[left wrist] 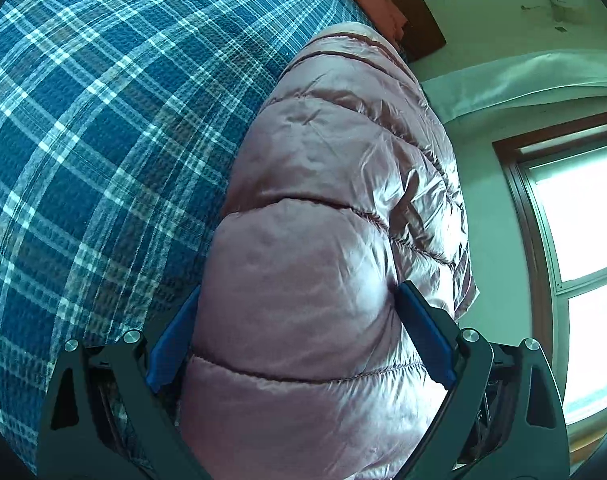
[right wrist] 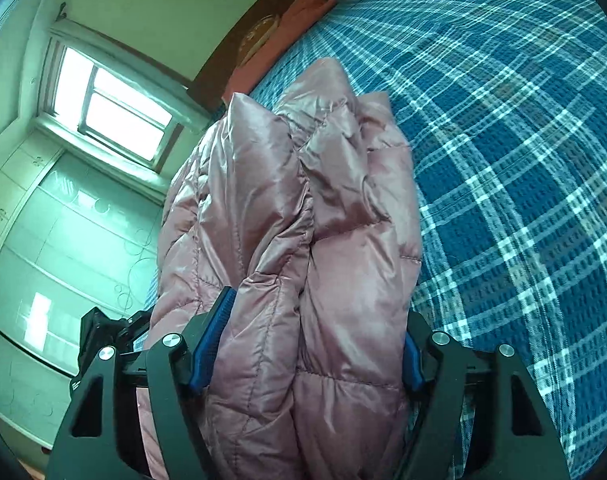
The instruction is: Fold large clothes
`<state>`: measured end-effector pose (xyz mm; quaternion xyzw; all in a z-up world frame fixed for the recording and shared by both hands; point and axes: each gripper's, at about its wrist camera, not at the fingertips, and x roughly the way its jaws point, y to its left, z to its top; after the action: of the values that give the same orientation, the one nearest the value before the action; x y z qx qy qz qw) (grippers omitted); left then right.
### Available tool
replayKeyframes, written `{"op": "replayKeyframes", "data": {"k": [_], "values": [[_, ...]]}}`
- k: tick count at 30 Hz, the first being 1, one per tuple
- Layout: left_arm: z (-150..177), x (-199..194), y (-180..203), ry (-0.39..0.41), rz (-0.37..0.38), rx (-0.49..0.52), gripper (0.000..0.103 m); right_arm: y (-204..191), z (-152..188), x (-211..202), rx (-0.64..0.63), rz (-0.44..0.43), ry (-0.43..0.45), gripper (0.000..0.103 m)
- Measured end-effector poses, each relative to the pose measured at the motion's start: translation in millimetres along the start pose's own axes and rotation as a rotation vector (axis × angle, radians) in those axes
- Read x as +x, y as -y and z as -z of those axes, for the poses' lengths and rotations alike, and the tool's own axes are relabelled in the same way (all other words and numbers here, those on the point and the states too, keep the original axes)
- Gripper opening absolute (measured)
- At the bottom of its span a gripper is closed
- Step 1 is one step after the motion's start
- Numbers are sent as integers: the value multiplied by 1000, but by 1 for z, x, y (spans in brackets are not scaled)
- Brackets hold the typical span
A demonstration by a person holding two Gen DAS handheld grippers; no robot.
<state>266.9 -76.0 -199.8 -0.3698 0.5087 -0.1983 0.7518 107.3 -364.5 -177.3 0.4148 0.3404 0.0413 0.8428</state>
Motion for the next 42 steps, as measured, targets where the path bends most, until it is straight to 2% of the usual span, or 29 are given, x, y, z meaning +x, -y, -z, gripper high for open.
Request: {"op": "replayKeyframes", "data": {"k": [5, 11, 13, 17, 22, 28, 32, 36, 42], "values": [[-5, 8, 6, -6, 1, 3, 93, 8, -6, 5, 3, -47, -16, 64], [-8, 13, 12, -25, 27, 17, 93, 13, -16, 13, 12, -56, -13, 64], [-9, 16, 14, -36, 35, 28, 92, 12, -9, 7, 1, -60, -9, 62], [-7, 19, 18, -33, 29, 50, 80, 17, -2, 5, 21, -101, -6, 47], [-5, 21, 23, -24, 28, 69, 64, 16, 0, 7, 25, -106, -1, 42], [3, 19, 36, 2, 22, 125, 52, 13, 4, 5, 27, -125, 22, 36], [4, 13, 50, 16, 32, 165, 43, -2, 6, -5, 0, -125, 62, 32], [-6, 1, 59, 34, 55, 187, 40, -29, 3, -8, -40, -162, 92, 30], [-43, -38, 55, 131, 62, 203, 40, -71, -11, 29, -75, -240, 77, 29]]}}
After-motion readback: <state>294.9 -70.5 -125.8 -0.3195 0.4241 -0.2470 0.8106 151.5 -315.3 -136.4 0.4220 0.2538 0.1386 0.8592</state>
